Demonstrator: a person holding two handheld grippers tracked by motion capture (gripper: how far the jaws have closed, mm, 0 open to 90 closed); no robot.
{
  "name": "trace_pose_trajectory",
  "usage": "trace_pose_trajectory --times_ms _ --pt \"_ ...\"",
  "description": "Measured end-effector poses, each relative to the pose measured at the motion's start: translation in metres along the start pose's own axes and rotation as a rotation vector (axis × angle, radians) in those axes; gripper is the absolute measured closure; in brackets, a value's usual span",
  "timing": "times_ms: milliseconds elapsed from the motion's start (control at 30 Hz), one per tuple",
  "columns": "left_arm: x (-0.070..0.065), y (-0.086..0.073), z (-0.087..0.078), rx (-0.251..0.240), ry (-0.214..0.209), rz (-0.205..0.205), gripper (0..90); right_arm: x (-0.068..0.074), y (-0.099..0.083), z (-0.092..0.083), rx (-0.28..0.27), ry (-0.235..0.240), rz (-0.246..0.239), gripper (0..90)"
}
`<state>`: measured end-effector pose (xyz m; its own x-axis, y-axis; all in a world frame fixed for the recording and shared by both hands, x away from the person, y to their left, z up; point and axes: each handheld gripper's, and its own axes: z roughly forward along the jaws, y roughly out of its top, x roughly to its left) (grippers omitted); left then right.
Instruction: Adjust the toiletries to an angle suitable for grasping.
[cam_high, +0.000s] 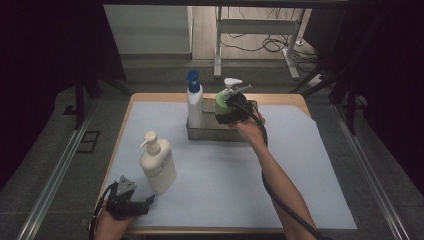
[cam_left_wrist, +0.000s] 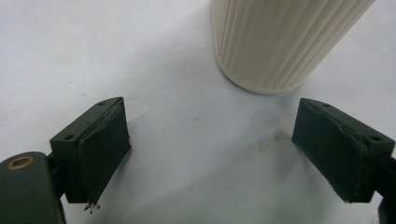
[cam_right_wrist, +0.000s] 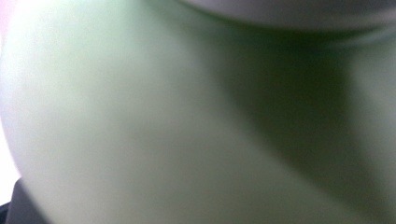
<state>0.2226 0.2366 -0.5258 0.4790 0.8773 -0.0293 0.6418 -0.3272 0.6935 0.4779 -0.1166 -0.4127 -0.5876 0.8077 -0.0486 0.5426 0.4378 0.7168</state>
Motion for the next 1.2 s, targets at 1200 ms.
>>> trace_pose_trajectory --times_ms 1200 --pt "0.000 0.000 0.000 -0.001 0.002 -0.001 10.7 -0.007 -0.022 -0.012 -0.045 0.053 -0.002 13.0"
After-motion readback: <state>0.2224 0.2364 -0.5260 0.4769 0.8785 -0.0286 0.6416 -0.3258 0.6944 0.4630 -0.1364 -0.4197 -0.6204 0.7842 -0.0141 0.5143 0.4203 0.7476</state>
